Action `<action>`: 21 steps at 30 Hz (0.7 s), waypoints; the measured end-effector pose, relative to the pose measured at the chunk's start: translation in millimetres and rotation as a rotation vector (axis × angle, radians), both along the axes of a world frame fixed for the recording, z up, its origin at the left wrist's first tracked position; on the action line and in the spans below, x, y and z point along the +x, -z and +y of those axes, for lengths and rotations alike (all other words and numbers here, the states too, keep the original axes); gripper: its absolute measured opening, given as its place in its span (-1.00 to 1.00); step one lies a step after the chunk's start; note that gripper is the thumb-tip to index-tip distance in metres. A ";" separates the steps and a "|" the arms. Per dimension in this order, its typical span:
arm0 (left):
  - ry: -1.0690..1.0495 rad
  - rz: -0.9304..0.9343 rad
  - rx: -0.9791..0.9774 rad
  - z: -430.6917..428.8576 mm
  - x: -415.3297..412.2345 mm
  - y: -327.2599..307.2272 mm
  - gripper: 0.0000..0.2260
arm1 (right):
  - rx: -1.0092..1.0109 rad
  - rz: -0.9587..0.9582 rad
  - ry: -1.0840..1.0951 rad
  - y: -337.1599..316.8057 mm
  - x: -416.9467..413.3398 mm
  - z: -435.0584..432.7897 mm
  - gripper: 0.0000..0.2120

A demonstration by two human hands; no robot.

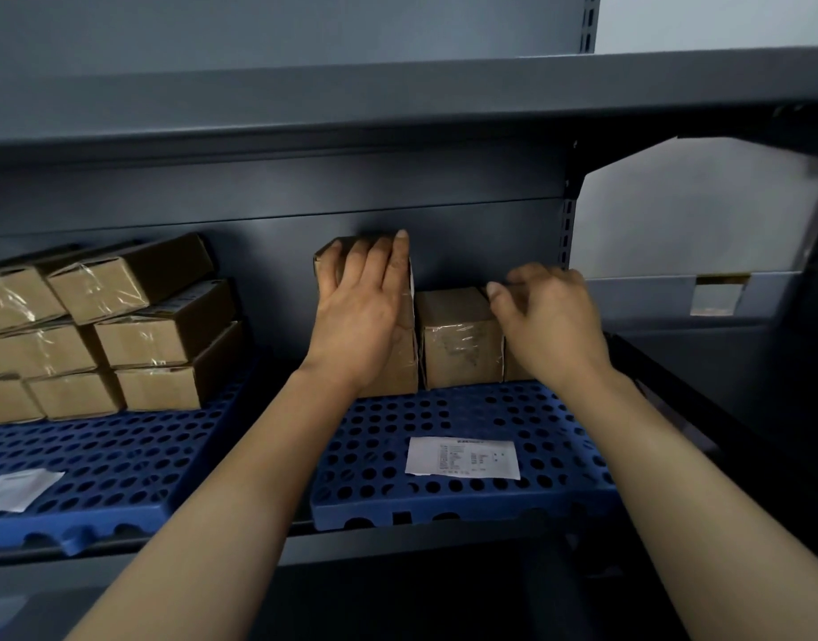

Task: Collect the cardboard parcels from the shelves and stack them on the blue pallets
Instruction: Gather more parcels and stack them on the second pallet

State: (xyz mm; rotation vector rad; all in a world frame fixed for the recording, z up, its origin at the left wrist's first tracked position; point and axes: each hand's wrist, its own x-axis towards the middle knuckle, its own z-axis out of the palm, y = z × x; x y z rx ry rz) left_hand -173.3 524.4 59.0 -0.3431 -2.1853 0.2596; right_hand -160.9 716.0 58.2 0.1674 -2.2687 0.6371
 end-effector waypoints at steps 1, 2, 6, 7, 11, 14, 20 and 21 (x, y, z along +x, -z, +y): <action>0.004 -0.027 0.003 1.1 0.5 -1.0 -0.11 | 0.009 -0.001 -0.013 -0.1 1.1 -1.5 -0.63; 0.009 -0.055 0.007 2.2 1.2 -1.8 -0.10 | 0.015 -0.002 -0.027 -0.1 2.1 -2.7 -0.64; 0.032 -0.099 0.027 2.6 2.7 -1.6 -0.10 | 0.028 -0.001 -0.063 0.2 7.2 -6.4 -0.66; 0.034 -0.098 0.032 2.1 3.0 -1.7 -0.10 | 0.023 -0.003 -0.070 0.1 8.3 -7.2 -0.66; 0.028 -0.111 0.044 0.2 2.3 -1.0 -0.11 | 0.012 -0.022 -0.112 -1.6 11.9 -10.9 -0.66; 0.020 -0.124 0.046 0.7 1.7 -1.3 -0.12 | 0.024 -0.030 -0.127 -2.7 15.0 -11.8 -0.66; 0.022 -0.090 0.091 1.4 6.0 1.1 -0.11 | 0.028 -0.030 -0.151 -2.1 21.9 -10.7 -0.67; 0.032 -0.058 0.104 2.0 8.1 1.9 -0.11 | 0.032 -0.026 -0.151 -2.3 22.7 -10.3 -0.67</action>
